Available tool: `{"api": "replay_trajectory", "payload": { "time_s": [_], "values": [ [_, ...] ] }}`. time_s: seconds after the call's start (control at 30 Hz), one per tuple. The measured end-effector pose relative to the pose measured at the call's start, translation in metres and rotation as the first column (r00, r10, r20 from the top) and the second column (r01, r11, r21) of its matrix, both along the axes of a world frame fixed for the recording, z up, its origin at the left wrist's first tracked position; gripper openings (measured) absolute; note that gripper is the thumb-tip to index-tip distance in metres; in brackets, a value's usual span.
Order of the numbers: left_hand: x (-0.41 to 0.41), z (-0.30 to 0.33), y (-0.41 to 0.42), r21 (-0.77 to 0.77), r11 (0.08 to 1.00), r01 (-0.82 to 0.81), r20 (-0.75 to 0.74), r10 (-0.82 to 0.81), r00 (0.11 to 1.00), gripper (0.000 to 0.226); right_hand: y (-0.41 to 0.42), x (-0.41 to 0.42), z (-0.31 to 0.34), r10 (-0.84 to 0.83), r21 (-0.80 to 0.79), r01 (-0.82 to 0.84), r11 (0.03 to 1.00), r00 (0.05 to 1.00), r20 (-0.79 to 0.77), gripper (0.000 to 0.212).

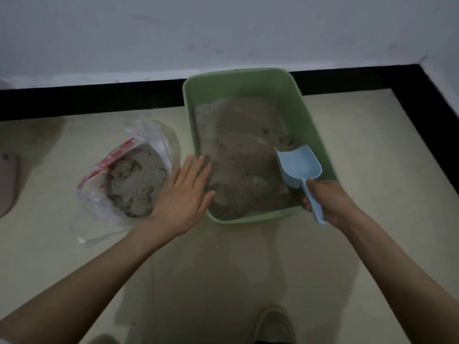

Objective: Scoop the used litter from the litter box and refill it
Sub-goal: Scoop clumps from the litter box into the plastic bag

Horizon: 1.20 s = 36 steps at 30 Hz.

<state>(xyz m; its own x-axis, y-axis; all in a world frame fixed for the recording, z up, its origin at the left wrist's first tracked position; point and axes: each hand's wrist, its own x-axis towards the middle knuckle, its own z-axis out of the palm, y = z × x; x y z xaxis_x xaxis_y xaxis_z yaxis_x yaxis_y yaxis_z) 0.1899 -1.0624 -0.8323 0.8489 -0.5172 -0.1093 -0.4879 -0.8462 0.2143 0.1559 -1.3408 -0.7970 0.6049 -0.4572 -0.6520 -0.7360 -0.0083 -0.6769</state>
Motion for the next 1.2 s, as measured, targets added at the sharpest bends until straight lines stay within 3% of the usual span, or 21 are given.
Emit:
{"api": "replay_trajectory", "payload": {
  "time_s": [0.13,0.3,0.47,0.7,0.97,1.2],
  "values": [
    [0.011,-0.008,-0.015,0.114,0.994,-0.005,-0.035,0.009,0.999,0.082,-0.015,0.007,-0.002,-0.045,0.101,0.049,0.994,0.998,-0.043,0.018],
    [0.024,-0.019,-0.023,0.071,0.996,-0.058,-0.041,0.060,0.997,0.082,-0.014,0.038,-0.002,-0.042,0.113,0.047,0.993,0.998,-0.046,0.014],
    [0.034,-0.019,-0.037,0.063,0.985,-0.163,-0.067,0.167,0.984,0.063,-0.015,0.063,-0.016,-0.002,0.084,0.002,0.996,1.000,-0.008,0.008],
    [0.037,-0.027,-0.040,0.018,0.980,-0.198,0.009,0.198,0.980,0.069,-0.020,0.098,-0.038,0.006,0.045,-0.003,0.999,0.998,-0.067,0.030],
    [0.036,-0.030,-0.041,-0.015,0.980,-0.198,0.046,0.198,0.979,0.064,-0.013,0.134,-0.050,-0.148,0.191,0.148,0.970,0.989,-0.016,0.033],
    [0.038,-0.032,-0.042,-0.025,0.979,-0.201,0.066,0.202,0.977,0.062,-0.004,0.158,-0.061,-0.156,-0.004,0.156,0.988,0.986,0.057,0.036]
  ]
}}
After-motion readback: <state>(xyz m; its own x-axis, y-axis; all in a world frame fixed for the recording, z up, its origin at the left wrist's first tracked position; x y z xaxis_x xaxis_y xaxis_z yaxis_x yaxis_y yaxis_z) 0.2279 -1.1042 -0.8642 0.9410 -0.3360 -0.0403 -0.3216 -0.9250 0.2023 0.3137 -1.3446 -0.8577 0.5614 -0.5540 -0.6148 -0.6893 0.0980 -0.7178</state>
